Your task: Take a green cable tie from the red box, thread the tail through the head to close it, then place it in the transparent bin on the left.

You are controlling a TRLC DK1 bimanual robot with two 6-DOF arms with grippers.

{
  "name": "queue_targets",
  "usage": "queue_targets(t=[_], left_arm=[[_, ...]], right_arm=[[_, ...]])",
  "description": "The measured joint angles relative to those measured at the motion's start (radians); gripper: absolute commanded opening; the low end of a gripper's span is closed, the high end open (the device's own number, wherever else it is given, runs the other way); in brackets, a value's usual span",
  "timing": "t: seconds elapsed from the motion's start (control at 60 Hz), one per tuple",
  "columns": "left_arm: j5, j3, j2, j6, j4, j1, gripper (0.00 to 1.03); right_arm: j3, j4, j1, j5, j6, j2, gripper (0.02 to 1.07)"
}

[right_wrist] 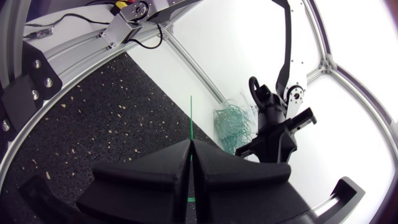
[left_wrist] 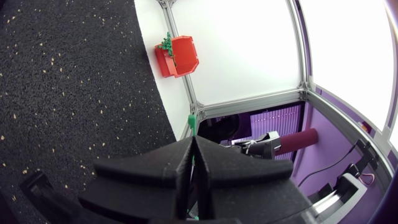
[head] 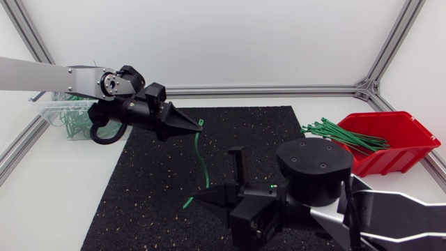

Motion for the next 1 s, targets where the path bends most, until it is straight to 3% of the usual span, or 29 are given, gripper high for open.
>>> queue_targets(t=[0.267, 0.717, 0.8, 0.917, 1.0], left_arm=[[-0.074, -0.015, -0.007, 0.029, 0.131, -0.031, 0.04], [-0.080, -0.085, -0.009, 0.025, 0.349, -0.051, 0.04], [-0.108, -0.125, -0.026, -0.011, 0.446, -0.051, 0.04], [-0.167, -0.212, -0.081, -0.137, 0.692, -0.053, 0.04], [-0.183, -0.253, -0.113, -0.218, 0.809, -0.060, 0.04]], right_arm=[[0.001, -0.097, -0.095, -0.086, 0.118, -0.035, 0.08], [0.003, -0.067, -0.148, -0.186, 0.296, -0.034, 0.08], [0.005, -0.024, -0.170, -0.237, 0.387, -0.034, 0.08], [0.018, -0.022, -0.212, -0.303, 0.496, -0.034, 0.08], [0.039, -0.062, -0.235, -0.349, 0.575, -0.034, 0.08]])
